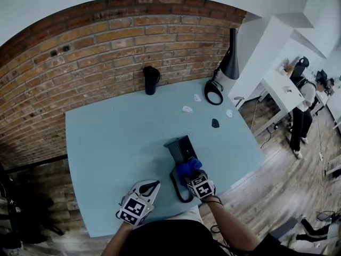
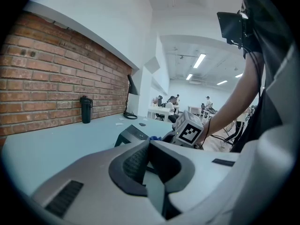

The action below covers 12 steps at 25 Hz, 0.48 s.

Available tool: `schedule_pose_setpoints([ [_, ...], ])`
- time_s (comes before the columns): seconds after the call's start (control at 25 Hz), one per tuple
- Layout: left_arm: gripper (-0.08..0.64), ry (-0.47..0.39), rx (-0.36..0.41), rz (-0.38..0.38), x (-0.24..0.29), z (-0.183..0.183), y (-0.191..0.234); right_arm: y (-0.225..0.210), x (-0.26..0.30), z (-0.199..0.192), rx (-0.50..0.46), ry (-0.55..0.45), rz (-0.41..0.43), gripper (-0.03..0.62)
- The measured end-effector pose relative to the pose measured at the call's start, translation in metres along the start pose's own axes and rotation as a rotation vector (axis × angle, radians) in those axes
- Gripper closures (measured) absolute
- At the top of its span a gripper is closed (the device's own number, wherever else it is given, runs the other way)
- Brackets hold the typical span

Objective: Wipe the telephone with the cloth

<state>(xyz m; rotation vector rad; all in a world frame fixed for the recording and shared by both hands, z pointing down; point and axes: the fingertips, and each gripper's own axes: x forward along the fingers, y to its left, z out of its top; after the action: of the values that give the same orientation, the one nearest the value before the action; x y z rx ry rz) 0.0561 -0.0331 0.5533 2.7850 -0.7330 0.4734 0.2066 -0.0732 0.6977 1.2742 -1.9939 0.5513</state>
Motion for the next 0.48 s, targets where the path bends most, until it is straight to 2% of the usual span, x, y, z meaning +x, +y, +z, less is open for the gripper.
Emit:
schedule_pose_setpoints([
  [0.48,0.563,-0.002,-0.004,-0.005,0.0,-0.001,0.0,0.003,-0.004,-0.014,0.032,0.013,0.002,0.468],
])
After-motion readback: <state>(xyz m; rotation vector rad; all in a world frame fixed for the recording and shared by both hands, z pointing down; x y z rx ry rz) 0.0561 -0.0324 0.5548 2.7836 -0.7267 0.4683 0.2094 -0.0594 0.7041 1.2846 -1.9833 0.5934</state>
